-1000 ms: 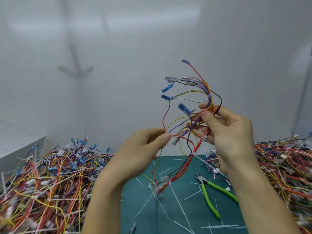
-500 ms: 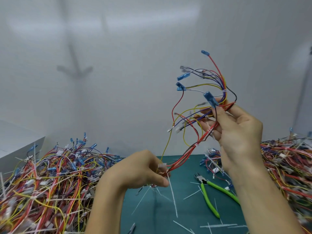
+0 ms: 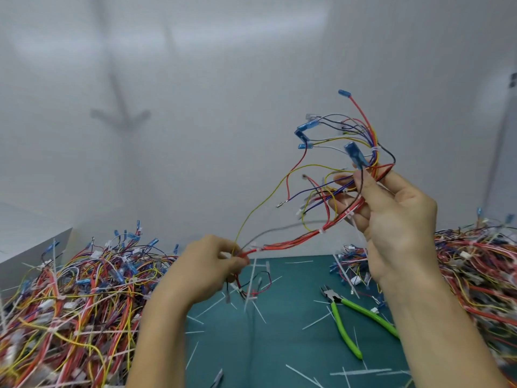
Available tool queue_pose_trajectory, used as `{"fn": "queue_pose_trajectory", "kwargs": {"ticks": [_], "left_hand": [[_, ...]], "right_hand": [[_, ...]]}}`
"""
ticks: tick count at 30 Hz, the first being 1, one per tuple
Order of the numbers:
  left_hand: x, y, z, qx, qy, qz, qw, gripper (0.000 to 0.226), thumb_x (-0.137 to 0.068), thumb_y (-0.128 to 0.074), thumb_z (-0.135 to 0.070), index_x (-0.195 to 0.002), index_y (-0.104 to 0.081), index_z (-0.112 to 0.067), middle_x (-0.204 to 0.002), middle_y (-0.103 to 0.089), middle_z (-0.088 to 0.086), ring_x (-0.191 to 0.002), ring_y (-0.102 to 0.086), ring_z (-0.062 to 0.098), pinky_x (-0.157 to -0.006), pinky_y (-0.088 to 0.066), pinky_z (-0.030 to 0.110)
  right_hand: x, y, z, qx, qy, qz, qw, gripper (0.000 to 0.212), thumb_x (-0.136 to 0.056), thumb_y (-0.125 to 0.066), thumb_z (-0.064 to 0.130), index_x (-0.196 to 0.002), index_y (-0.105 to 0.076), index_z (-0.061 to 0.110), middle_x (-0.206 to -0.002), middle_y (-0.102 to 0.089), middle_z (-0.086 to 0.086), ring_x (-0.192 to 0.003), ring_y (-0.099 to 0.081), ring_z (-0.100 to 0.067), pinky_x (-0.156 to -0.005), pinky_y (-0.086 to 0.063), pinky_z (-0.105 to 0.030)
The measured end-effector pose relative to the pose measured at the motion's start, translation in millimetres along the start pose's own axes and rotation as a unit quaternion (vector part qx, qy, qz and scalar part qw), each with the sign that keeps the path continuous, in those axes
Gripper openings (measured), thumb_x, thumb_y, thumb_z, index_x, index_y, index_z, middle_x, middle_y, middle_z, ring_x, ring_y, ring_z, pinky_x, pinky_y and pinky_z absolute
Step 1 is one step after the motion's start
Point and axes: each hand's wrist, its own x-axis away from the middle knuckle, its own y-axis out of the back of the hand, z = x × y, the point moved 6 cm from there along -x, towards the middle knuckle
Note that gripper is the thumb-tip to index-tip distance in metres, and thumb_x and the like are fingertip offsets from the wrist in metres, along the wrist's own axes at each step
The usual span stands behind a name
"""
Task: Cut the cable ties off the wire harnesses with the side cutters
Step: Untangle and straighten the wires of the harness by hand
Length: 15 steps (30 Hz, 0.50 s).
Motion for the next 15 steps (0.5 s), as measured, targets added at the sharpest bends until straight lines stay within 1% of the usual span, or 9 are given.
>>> {"fn": "queue_pose_trajectory", "kwargs": {"ticks": [1,3,5,7,11,15], "left_hand": [[1.4,3.3,0.0,0.031,0.002,-0.014,0.999,0.011,-0.092,-0.066,-0.022,-0.087,-0.074,-0.018,-0.079,-0.076,0.006,-0.084,-0.072,0.030,-0.078,-0.058,0.044],[3.1,9.4,-0.4,0.083,0.005,-0.040,0.996,0.012,-0.093,-0.065,-0.022,-0.088,-0.074,-0.016,-0.080,-0.076,0.007,-0.081,-0.073,0.027,-0.074,-0.060,0.042],[4.5,13.4,-1.6,0.136,0.009,-0.057,0.989,0.014,-0.095,-0.063,-0.023,-0.090,-0.074,-0.016,-0.082,-0.077,0.008,-0.079,-0.074,0.025,-0.064,-0.061,0.032],[6.0,15.4,-4.1,0.180,0.010,-0.064,0.981,0.015,-0.096,-0.061,-0.023,-0.093,-0.074,-0.017,-0.084,-0.077,0.007,-0.077,-0.075,0.022,-0.057,-0.056,0.023],[11.1,16.5,-12.6,0.261,-0.006,-0.051,0.964,0.016,-0.097,-0.057,-0.020,-0.098,-0.073,-0.014,-0.086,-0.077,0.011,-0.077,-0.076,0.025,-0.057,-0.057,0.024],[15.4,17.8,-20.1,0.298,-0.036,-0.044,0.953,0.019,-0.097,-0.056,-0.020,-0.103,-0.071,-0.010,-0.087,-0.077,0.012,-0.078,-0.075,0.027,-0.057,-0.057,0.022]], "right_hand": [[-0.4,0.6,0.1,0.001,0.000,0.000,1.000,0.011,-0.095,-0.064,0.013,-0.090,-0.072,0.019,-0.071,-0.075,0.009,-0.057,-0.071,-0.007,-0.047,-0.050,-0.015],[-1.3,1.2,-1.0,0.003,-0.006,0.004,1.000,0.010,-0.095,-0.064,0.014,-0.092,-0.072,0.019,-0.077,-0.077,0.006,-0.062,-0.072,-0.008,-0.049,-0.052,-0.017],[-2.4,1.5,-3.5,0.006,-0.017,0.009,1.000,0.009,-0.095,-0.064,0.017,-0.094,-0.073,0.019,-0.084,-0.078,0.002,-0.067,-0.074,-0.011,-0.053,-0.054,-0.019],[-3.0,1.1,-5.3,0.007,-0.025,0.013,1.000,0.009,-0.095,-0.064,0.018,-0.094,-0.073,0.019,-0.087,-0.078,-0.001,-0.069,-0.074,-0.013,-0.053,-0.054,-0.019],[-2.6,-0.2,-4.9,0.004,-0.025,0.015,1.000,0.010,-0.096,-0.063,0.018,-0.092,-0.072,0.019,-0.088,-0.078,-0.003,-0.067,-0.074,-0.014,-0.051,-0.052,-0.019],[-1.1,-1.5,-3.8,0.004,-0.025,0.019,0.999,0.010,-0.096,-0.062,0.020,-0.096,-0.072,0.018,-0.088,-0.079,-0.003,-0.068,-0.074,-0.014,-0.053,-0.054,-0.019]]}}
